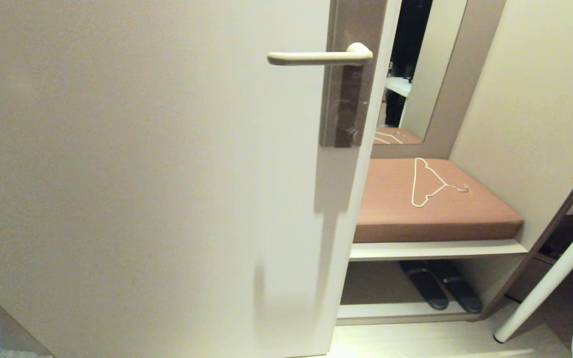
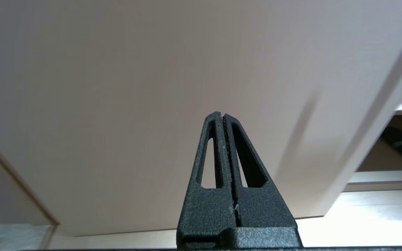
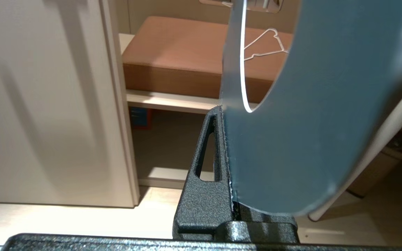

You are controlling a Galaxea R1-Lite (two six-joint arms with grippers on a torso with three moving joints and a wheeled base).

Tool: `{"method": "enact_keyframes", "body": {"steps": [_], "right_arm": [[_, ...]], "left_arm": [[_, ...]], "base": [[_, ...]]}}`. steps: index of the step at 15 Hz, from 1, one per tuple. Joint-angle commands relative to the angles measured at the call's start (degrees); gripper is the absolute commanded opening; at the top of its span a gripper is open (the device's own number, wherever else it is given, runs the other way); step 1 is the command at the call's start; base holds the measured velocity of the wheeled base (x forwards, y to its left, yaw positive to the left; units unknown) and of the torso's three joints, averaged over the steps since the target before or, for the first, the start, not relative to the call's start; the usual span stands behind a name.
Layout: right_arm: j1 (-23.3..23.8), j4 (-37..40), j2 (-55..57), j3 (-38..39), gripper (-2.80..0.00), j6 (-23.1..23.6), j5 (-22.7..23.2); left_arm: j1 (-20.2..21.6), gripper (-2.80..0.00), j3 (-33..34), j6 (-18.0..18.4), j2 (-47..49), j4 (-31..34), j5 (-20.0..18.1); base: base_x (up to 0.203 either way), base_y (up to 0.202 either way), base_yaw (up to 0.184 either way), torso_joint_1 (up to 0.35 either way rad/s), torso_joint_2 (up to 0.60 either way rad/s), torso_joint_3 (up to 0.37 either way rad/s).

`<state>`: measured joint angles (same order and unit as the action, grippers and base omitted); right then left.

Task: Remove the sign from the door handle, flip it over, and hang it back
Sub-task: Hand it to the other hand

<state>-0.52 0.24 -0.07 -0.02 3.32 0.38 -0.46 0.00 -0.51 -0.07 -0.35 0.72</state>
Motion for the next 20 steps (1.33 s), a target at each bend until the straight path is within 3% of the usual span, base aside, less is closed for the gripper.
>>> {"method": "enact_keyframes", "body": {"steps": [1, 13, 20], "right_arm": [[-0.09, 0.11, 0.07, 0.02, -2.8, 0.02, 0.03], [-0.1, 0.11, 0.07, 0.02, -2.8, 0.02, 0.06], [-0.09, 0.11, 0.07, 0.02, -2.8, 0.18, 0.06]], "left_arm": [[0.11, -2.8, 0.0, -0.1, 0.07, -0.09, -0.02], [0.11, -2.8, 0.0, -0.19, 0.07, -0.09, -0.02], [0.11, -2.8, 0.0, -0.19, 0.07, -0.09, -0.02]], "base": [[-0.003, -0.108, -0.002, -0.002, 0.0, 0.002], [0.0, -0.191, 0.001, 0.002, 0.0, 0.003], [0.0, -0.023, 0.0, -0.001, 0.0, 0.0]]}}
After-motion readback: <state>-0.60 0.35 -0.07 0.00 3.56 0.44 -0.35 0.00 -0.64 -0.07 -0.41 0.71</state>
